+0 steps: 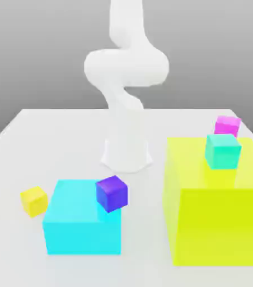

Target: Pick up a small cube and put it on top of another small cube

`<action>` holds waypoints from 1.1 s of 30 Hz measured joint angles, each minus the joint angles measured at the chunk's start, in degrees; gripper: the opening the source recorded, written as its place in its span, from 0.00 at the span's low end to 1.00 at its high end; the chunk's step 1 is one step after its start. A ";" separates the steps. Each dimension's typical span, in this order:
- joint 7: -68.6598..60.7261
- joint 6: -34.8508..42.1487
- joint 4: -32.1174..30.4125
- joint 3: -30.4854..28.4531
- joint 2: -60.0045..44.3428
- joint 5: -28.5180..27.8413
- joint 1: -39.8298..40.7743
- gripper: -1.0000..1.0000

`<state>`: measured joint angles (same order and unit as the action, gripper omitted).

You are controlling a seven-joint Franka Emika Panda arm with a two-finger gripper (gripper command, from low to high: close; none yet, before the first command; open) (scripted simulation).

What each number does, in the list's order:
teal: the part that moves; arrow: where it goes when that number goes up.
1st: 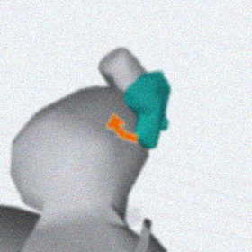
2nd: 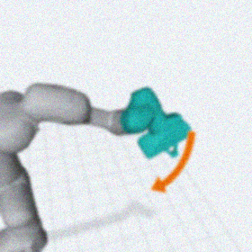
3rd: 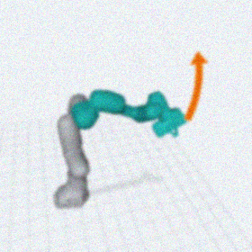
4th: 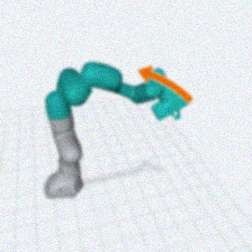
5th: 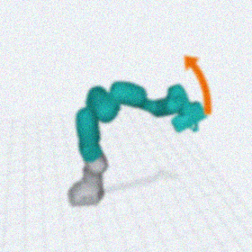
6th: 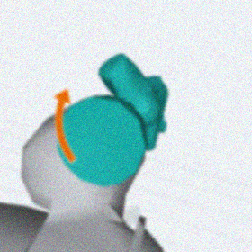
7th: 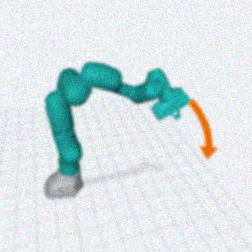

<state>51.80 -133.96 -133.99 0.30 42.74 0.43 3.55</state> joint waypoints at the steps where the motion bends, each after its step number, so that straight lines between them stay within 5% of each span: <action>1: 2.61 -0.92 -0.95 0.12 -1.34 0.15 1.50 0.50; 33: 83.05 -28.40 -29.01 -1.76 -40.76 -0.50 40.06 0.50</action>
<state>134.84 -162.35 -163.00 -1.46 1.98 -0.07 43.61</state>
